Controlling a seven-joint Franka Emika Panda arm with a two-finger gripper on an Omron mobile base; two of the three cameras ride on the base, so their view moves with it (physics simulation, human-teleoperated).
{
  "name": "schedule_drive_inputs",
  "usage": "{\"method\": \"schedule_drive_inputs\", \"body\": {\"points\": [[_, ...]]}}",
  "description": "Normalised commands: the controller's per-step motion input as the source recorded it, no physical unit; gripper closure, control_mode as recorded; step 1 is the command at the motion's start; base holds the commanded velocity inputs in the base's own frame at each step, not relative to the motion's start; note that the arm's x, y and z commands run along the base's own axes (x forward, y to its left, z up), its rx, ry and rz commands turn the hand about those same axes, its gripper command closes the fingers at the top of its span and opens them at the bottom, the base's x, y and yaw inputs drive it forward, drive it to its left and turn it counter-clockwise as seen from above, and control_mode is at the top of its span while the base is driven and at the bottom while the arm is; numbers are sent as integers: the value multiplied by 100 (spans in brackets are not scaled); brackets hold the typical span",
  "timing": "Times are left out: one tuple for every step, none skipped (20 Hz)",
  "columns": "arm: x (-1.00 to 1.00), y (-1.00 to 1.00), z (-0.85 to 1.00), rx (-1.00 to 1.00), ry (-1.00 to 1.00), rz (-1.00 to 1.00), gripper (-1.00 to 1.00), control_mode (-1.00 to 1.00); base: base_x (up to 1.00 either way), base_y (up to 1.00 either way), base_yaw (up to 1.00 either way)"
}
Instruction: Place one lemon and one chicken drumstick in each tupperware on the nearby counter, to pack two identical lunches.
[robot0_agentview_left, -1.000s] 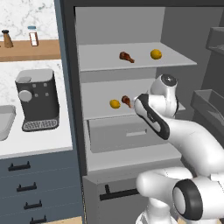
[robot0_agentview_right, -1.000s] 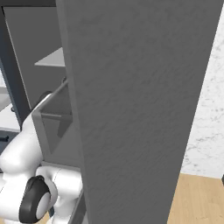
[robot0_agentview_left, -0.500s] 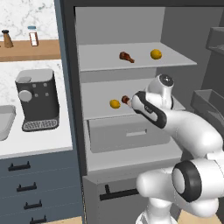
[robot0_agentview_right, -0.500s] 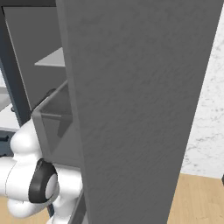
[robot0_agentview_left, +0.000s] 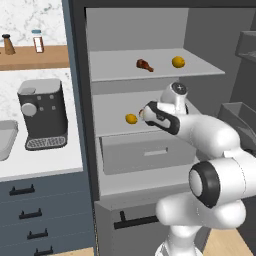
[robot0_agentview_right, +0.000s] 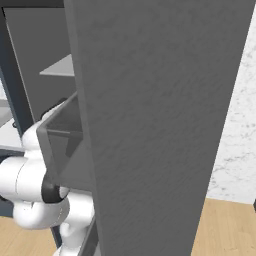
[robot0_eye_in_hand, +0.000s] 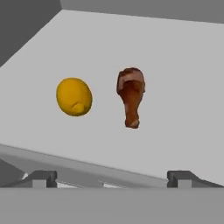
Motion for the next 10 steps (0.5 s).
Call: {"method": "schedule_drive_inputs", "body": {"points": [[47, 14, -45, 0, 0, -1, -100, -100, 0, 0, 0], [48, 12, -51, 0, 0, 0, -100, -100, 0, 0, 0], [46, 5, -51, 0, 2, 0, -100, -100, 0, 0, 0], [39, 0, -52, 0, 3, 0, -100, -100, 0, 0, 0], [31, 0, -51, 0, 4, 0, -100, -100, 0, 0, 0], [20, 0, -52, 0, 4, 0, -100, -100, 0, 0, 0], [8, -3, -49, 0, 4, 0, -100, -100, 0, 0, 0], [2, -19, -34, 0, 4, 0, -100, -100, 0, 0, 0], [0, -32, -16, 0, 3, 0, -100, -100, 0, 0, 0], [0, -39, -5, 0, 0, 0, -100, -100, 0, 0, 0]]}}
